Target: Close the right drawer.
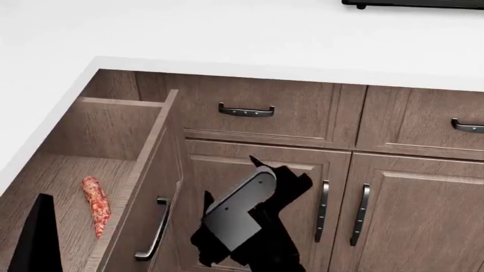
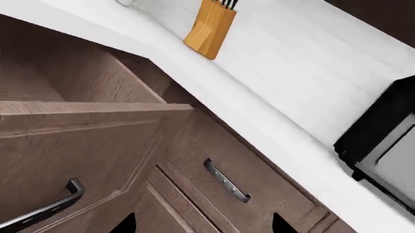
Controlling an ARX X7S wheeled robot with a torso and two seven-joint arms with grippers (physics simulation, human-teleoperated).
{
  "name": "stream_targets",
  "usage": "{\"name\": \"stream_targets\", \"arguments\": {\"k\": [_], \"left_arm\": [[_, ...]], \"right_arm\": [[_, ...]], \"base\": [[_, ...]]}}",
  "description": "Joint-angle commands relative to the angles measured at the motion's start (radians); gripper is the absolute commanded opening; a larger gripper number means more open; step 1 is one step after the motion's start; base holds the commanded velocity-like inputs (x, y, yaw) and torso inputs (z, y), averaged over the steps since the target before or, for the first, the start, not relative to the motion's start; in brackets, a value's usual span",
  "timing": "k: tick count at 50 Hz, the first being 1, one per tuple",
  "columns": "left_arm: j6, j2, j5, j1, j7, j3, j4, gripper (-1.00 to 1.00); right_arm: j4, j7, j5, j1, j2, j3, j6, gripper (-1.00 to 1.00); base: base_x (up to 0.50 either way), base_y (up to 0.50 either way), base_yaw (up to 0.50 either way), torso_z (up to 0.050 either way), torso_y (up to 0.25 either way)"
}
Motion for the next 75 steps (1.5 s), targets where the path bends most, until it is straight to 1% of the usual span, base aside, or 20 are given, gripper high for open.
{"name": "stream_targets", "arguments": {"k": [1, 9, 11, 17, 28, 33, 41, 47, 52, 53, 54, 75], "left_arm": [[-0.025, 0.013, -0.005, 0.023, 0.006, -0.013, 0.007, 1.0], [-0.024, 0.016, -0.009, 0.016, 0.007, -0.006, 0.013, 1.0], [0.003, 0.031, -0.024, 0.017, 0.024, -0.019, -0.028, 1.0], [0.033, 0.047, -0.041, 0.022, 0.053, -0.033, -0.068, 1.0], [0.057, 0.079, -0.064, 0.026, 0.087, -0.054, -0.105, 1.0], [0.066, 0.094, -0.067, 0.033, 0.1, -0.058, -0.125, 1.0], [0.093, 0.116, -0.085, 0.052, 0.126, -0.065, -0.189, 1.0], [0.077, 0.142, -0.093, 0.063, 0.128, -0.068, -0.231, 1.0], [0.0, 0.175, -0.076, 0.063, 0.107, -0.062, -0.23, 1.0], [0.004, 0.177, -0.077, 0.065, 0.109, -0.063, -0.233, 1.0], [-0.042, 0.181, -0.069, 0.059, 0.092, -0.06, -0.229, 1.0], [-0.061, 0.229, -0.079, 0.108, 0.129, -0.051, -0.299, 1.0]], "right_arm": [[-0.475, 0.297, -0.025, -0.014, 0.277, 0.029, 0.096, 1.0], [-0.6, 0.352, -0.024, -0.021, 0.365, 0.047, 0.094, 1.0], [-0.618, 0.37, -0.025, -0.028, 0.383, 0.051, 0.094, 1.0], [-0.695, 0.434, -0.032, -0.046, 0.432, 0.061, 0.103, 1.0], [-0.975, 0.631, -0.109, -0.095, 0.561, 0.056, 0.179, 1.0], [-1.032, 0.668, -0.132, -0.103, 0.583, 0.055, 0.201, 1.0], [-1.084, 0.72, -0.143, -0.116, 0.637, 0.072, 0.191, 1.0], [-1.144, 0.752, -0.158, -0.123, 0.69, 0.083, 0.183, 1.0], [-1.164, 0.761, -0.167, -0.127, 0.705, 0.086, 0.179, 1.0], [-1.166, 0.761, -0.168, -0.128, 0.706, 0.086, 0.18, 1.0], [-1.168, 0.762, -0.17, -0.129, 0.708, 0.086, 0.177, 1.0], [-1.146, 0.735, -0.172, -0.126, 0.679, 0.089, 0.178, 1.0]], "base": [[0.0, 0.0, 0.0, 0.0, 0.0], [0.0, 0.0, 0.0, 0.0, 0.0], [0.0, 0.0, 0.0, 0.0, 0.0], [0.0, 0.0, 0.0, 0.0, 0.0], [0.0, 0.0, 0.0, 0.0, 0.0], [0.0, 0.0, 0.0, 0.0, 0.0], [0.0, 0.0, 0.0, 0.0, 0.0], [0.0, 0.0, 0.0, 0.0, 0.0], [0.0, 0.0, 0.0, 0.0, 0.0], [0.0, 0.0, 0.0, 0.0, 0.0], [0.0, 0.0, 0.0, 0.0, 0.0], [0.0, 0.0, 0.0, 0.0, 0.0]]}}
